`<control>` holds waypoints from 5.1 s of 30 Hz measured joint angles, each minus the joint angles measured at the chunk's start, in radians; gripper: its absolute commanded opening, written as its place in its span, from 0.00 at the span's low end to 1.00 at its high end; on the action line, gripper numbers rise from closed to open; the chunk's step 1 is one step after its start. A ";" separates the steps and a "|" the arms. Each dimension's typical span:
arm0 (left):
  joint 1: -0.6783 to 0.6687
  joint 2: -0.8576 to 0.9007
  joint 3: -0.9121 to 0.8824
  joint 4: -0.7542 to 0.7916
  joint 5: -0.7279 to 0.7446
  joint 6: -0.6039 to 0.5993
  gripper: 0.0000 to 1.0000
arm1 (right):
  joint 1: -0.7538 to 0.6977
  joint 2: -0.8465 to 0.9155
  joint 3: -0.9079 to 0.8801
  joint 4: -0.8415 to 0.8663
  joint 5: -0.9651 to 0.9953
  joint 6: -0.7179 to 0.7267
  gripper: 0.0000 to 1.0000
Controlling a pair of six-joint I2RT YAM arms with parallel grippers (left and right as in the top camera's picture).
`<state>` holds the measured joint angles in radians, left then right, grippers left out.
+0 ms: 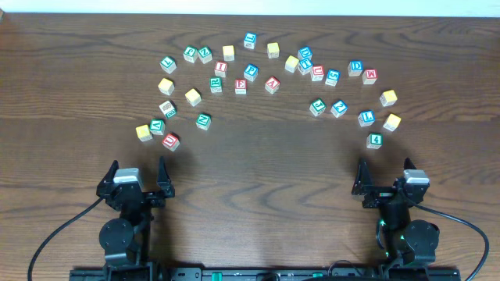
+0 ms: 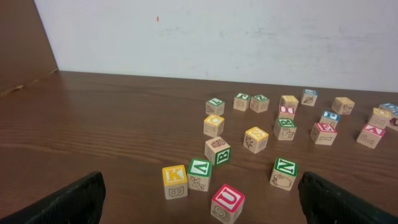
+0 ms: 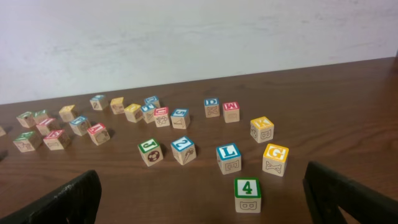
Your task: Spell out AI2
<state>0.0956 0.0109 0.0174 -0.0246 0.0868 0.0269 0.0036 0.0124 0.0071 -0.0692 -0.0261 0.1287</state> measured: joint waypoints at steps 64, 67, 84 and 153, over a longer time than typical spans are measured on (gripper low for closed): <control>0.000 0.000 0.000 0.000 0.000 0.000 0.98 | 0.000 0.000 0.000 0.000 0.000 0.000 0.99; 0.000 0.000 0.000 0.000 0.000 0.000 0.98 | 0.000 0.000 0.000 0.000 0.000 0.000 0.99; 0.000 0.000 0.000 0.000 0.000 0.000 0.98 | 0.000 0.000 0.000 0.000 0.000 0.000 0.99; 0.000 1.408 1.559 -0.895 0.200 0.023 0.98 | 0.000 0.680 0.563 -0.048 -0.206 -0.008 0.99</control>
<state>0.0956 1.4185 1.5768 -0.9195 0.2867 0.0502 0.0036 0.6922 0.5701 -0.1173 -0.2321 0.1207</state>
